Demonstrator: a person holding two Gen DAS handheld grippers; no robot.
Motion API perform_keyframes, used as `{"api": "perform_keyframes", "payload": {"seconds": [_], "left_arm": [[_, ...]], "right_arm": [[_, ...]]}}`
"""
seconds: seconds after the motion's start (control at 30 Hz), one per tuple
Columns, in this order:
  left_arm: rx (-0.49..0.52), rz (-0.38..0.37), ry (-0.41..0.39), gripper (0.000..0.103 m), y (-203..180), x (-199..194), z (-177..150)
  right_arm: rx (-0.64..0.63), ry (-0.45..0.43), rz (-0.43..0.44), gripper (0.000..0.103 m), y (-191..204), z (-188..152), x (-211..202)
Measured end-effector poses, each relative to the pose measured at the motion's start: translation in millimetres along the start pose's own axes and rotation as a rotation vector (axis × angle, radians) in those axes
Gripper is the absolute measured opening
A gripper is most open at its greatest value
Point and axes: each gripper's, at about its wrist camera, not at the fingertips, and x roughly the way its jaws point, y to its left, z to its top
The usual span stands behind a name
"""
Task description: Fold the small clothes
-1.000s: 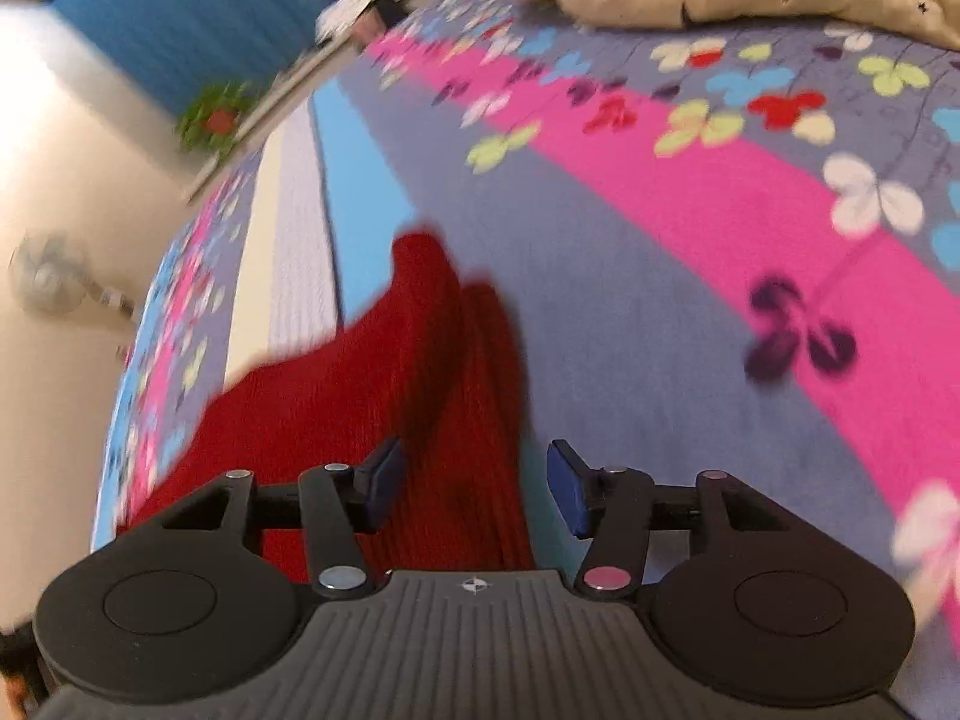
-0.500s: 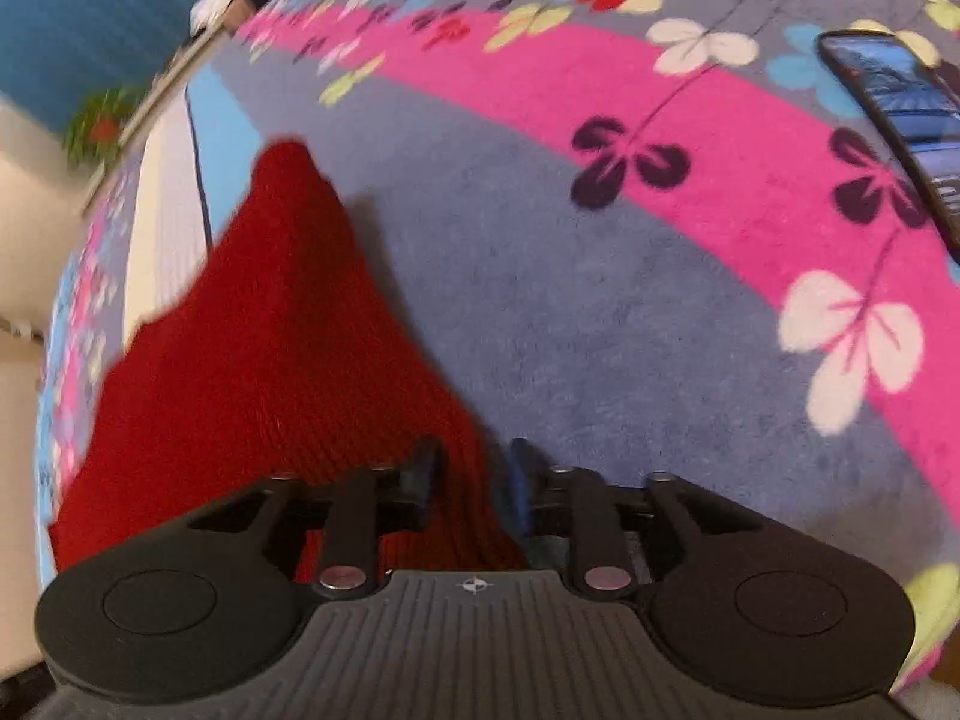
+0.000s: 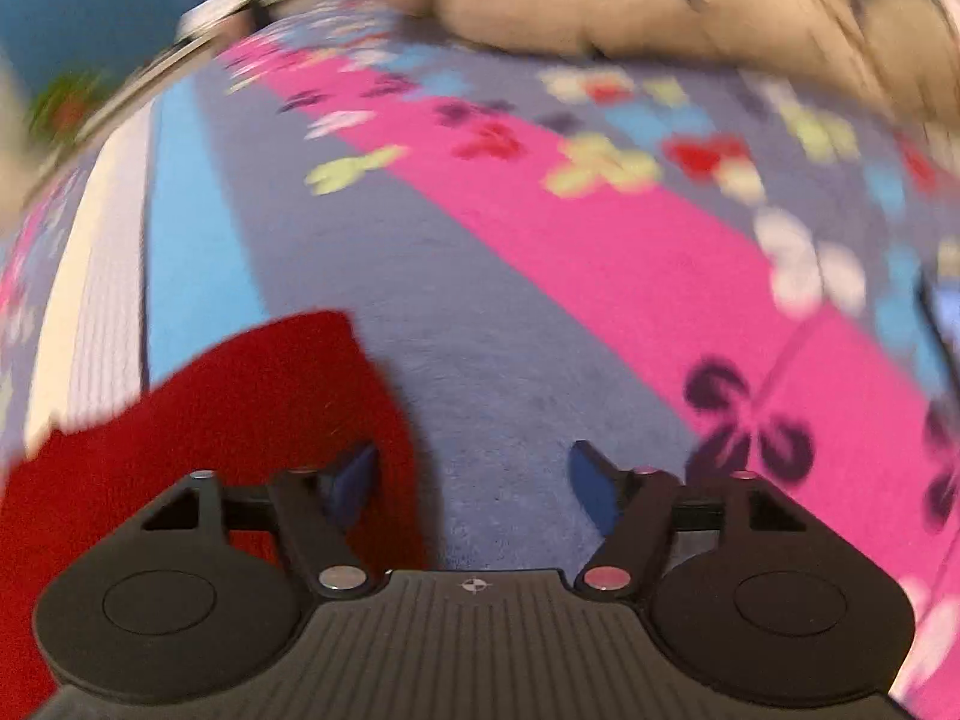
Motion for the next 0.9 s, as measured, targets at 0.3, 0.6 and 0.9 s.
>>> {"api": "perform_keyframes", "payload": {"seconds": [0.3,0.6,0.9], "left_arm": [[0.075,0.073,-0.060,0.095,-13,-118,-60],[0.065,0.033,-0.035,0.095,-37,-242,-163],[0.095,-0.010,-0.108,0.095,-46,-303,-209]], "right_arm": [[-0.234,-0.075,0.191,0.081,3,-75,-157],[-0.548,-0.147,0.215,0.084,24,-191,-292],[-0.609,-0.196,0.313,0.084,16,-239,-361]]}}
